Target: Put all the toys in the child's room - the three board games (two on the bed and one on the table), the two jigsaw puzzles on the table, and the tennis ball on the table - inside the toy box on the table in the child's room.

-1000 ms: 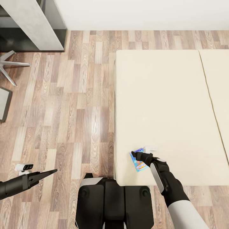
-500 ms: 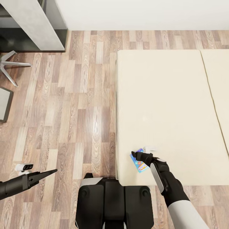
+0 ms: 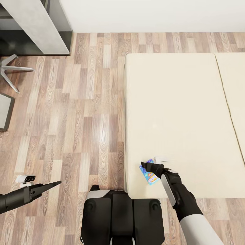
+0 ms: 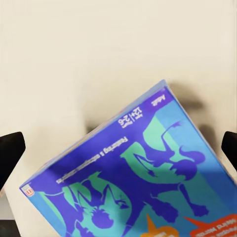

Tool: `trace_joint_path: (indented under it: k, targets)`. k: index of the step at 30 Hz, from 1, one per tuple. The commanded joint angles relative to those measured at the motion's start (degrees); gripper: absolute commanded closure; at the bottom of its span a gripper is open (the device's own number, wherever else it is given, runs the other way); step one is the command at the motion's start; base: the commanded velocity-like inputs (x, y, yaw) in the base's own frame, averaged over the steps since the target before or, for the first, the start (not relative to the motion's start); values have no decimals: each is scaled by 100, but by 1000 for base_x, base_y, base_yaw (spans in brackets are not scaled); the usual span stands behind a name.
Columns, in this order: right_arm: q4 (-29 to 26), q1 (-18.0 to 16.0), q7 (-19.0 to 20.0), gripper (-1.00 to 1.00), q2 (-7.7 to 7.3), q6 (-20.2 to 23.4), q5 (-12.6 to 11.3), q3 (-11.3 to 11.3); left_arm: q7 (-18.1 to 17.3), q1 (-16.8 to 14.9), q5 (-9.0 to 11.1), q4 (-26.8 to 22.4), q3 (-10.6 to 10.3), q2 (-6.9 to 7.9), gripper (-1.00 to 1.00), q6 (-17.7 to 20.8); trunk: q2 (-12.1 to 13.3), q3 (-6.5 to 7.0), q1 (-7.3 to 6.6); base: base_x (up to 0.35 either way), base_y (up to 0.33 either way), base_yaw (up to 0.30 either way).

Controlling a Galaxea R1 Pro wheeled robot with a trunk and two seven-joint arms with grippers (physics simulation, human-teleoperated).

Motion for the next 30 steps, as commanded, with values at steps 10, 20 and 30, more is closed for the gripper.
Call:
trace_joint_path:
  k: [10,20,30]
  targets:
    - [54,-1,1,-100,-7,47,-29,-23,-16,-1,-16,-1,-1,2,-100,53,-9,-6,3,0,0,0]
    - [426,-34,-9,-100,-55,91,-29,-38,-16,-1,-21,-1,-1,2,-100,52,-9,-6,3,0,0,0]
    - [456,-51,-8,-100,-76,266,-29,-45,-16,-1,-19,-1,-1,2,-100,52,-9,-6,3,0,0,0]
